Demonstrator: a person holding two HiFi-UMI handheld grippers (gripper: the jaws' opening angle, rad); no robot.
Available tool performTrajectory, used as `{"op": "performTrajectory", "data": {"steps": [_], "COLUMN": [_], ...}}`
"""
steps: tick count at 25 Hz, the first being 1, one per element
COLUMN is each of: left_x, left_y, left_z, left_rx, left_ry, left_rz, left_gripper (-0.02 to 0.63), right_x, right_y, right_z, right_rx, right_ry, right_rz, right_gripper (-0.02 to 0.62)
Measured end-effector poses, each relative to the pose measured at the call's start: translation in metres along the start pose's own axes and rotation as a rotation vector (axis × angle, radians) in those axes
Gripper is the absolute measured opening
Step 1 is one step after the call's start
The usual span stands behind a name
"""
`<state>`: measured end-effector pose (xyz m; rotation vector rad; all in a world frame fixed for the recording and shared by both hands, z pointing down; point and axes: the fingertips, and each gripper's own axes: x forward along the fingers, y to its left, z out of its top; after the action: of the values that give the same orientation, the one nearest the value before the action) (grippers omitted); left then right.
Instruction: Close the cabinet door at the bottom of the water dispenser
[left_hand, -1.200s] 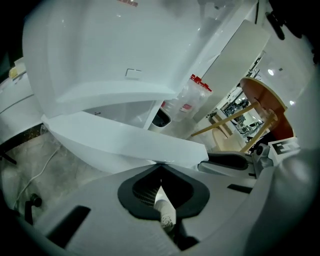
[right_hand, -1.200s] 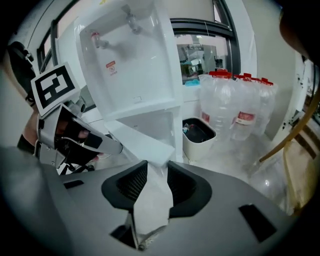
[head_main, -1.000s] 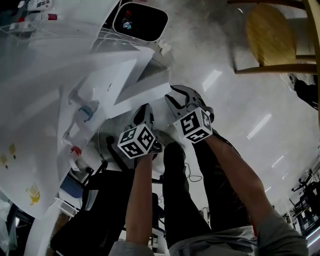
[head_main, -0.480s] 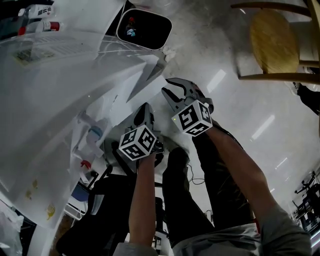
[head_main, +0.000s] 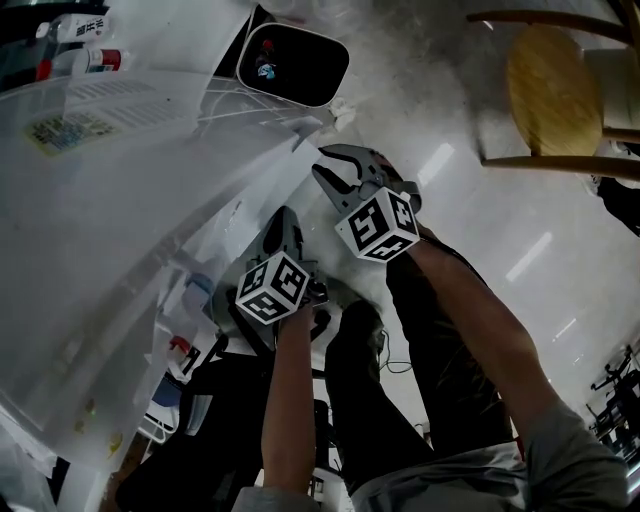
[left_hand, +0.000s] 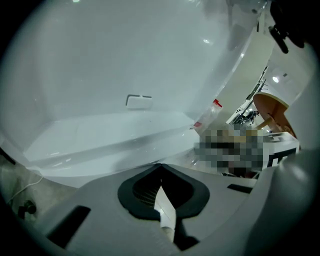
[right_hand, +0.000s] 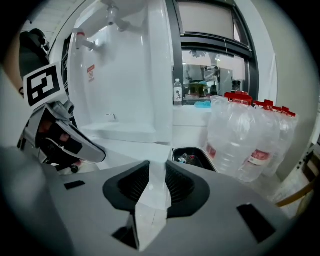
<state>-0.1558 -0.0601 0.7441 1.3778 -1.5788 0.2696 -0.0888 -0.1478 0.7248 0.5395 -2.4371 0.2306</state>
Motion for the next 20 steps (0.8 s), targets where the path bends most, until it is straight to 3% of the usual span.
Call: {"op": "performTrajectory", "data": {"steps": [11, 20], "left_x": [0.011, 0.018], "left_y": [0.002, 0.009], "left_z": [0.015, 0.015], "left_rx": [0.052, 0.04], "left_ry": [-0.073, -0.093], "left_rz": [0.029, 0.026], "left_gripper": [0.009, 0.009], "right_x": [0.025, 0.029], "right_y": [-0.012, -0.013], "right_z": [0.021, 0.024], "right_rx": [-0.023, -0.027], "right_ry": [-0.055, -0.089], "right_rz": [-0.013, -0.027], "right_gripper": [0.096, 0.091]}}
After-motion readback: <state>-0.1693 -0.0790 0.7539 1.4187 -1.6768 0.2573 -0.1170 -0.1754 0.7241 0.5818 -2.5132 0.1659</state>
